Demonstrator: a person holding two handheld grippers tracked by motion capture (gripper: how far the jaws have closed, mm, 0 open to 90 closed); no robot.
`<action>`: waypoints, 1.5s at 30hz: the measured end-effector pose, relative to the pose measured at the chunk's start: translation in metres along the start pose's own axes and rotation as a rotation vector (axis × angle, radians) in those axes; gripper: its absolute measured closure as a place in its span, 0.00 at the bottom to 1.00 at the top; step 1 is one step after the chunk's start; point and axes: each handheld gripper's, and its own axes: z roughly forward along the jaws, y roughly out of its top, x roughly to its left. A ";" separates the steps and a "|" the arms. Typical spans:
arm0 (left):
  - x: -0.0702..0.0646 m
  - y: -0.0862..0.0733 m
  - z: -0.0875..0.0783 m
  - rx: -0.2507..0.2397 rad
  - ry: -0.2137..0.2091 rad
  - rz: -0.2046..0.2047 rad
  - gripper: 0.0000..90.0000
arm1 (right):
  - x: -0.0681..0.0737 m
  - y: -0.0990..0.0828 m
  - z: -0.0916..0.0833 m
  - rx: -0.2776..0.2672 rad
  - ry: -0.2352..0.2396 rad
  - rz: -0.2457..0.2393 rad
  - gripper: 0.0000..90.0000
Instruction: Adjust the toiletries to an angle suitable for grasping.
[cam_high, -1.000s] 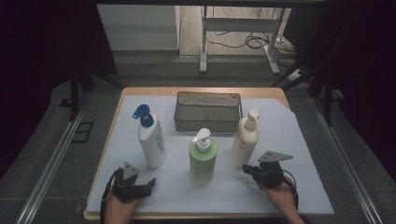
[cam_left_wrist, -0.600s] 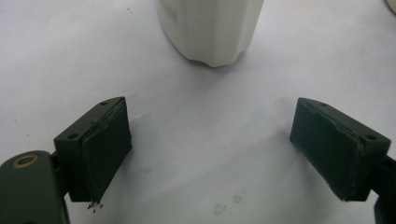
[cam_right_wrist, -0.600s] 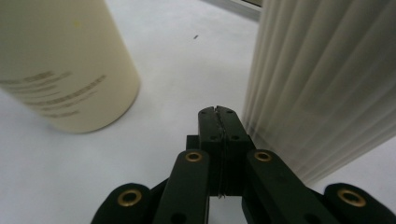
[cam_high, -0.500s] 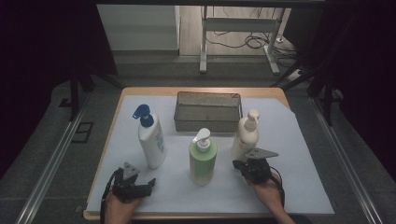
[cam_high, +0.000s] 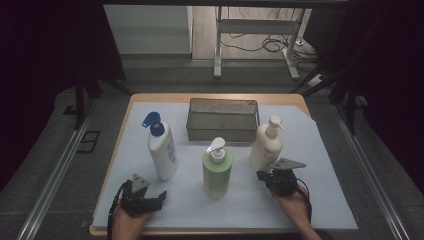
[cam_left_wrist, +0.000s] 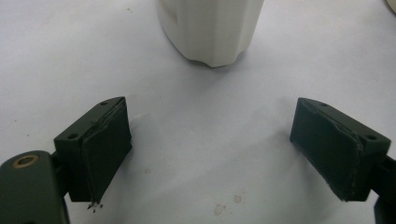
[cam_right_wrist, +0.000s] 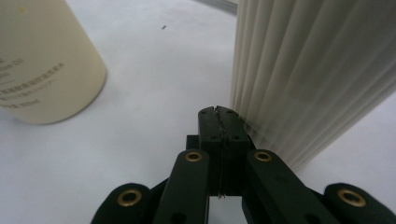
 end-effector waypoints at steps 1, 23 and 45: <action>0.000 0.000 0.000 0.000 0.000 0.000 0.13 | -0.002 0.000 -0.001 0.000 -0.004 0.005 0.99; 0.000 0.000 0.000 0.000 0.000 0.000 0.13 | -0.013 -0.005 -0.026 0.010 -0.010 0.001 0.85; 0.000 0.000 0.000 -0.001 0.000 0.000 0.13 | -0.028 0.016 -0.063 -0.026 -0.050 0.025 0.46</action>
